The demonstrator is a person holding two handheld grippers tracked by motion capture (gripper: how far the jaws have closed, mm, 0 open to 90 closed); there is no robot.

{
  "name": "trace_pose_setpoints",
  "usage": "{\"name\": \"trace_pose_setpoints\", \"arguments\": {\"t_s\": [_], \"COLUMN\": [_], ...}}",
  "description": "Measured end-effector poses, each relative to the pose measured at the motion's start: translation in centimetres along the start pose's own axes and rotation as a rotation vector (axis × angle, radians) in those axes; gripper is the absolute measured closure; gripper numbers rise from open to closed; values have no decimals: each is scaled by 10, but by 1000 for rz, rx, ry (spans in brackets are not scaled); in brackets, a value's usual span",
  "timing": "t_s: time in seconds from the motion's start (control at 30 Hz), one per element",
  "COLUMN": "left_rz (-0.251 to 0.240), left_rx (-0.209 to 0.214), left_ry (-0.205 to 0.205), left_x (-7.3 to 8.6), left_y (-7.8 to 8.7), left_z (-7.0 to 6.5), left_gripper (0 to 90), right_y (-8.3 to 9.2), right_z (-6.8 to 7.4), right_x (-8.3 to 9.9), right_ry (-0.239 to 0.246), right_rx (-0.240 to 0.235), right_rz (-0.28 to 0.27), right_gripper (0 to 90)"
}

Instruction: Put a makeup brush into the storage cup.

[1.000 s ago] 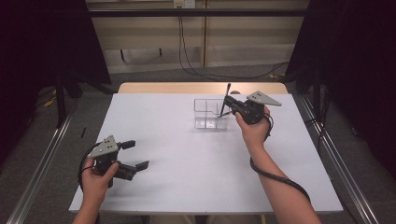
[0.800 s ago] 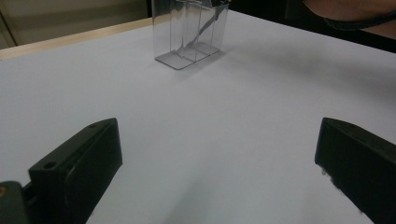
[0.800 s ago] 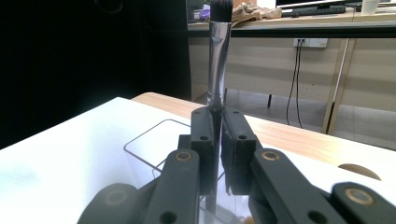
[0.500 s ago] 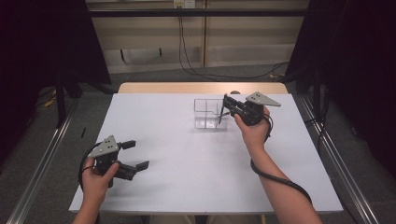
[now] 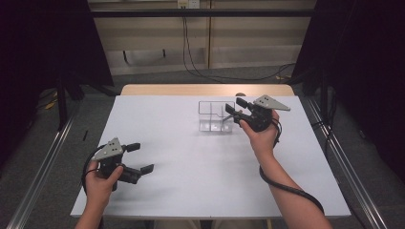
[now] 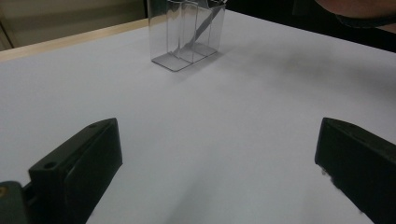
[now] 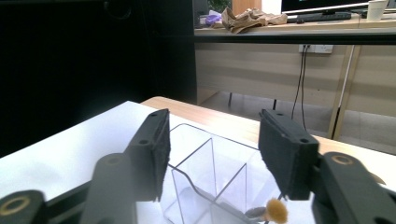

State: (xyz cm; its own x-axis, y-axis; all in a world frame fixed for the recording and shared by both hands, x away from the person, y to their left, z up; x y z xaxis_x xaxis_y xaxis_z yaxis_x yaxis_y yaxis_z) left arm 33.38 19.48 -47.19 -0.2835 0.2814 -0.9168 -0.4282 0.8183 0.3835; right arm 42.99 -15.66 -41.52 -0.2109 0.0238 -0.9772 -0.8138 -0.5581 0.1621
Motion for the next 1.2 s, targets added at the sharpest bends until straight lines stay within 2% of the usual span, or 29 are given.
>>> {"name": "trace_pose_setpoints", "arguments": {"t_s": [0.27, 0.4, 0.6, 1.2], "left_rz": [-1, -1, -3, 0], "left_rx": [-1, -2, -2, -5], "left_ry": [-1, -2, -2, -8], "left_x": [-1, -1, -1, -2], "left_y": [0, 0, 0, 0], "left_z": [0, -1, -1, 0], "left_gripper": [7, 7, 7, 7], "right_y": [3, 5, 11, 24], "right_z": [2, 3, 2, 10], "right_x": [5, 8, 11, 16], "right_ry": [-1, -7, -16, 17], "right_rx": [-16, -26, -39, -86], "right_rz": [28, 39, 49, 79], "right_gripper": [294, 256, 219, 140]}}
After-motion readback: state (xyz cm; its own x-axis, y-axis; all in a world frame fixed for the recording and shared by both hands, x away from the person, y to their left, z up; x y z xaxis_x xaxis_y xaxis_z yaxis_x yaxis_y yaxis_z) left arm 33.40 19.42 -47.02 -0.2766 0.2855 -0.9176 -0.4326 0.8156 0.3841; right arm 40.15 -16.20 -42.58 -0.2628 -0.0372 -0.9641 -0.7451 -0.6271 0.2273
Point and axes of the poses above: each handheld gripper's, and its own axes: y roughly backward along the jaws, x roughly out of its underside, z roughly to its left, the point moved 7 cm from there along -y, roughly forward along the jaws
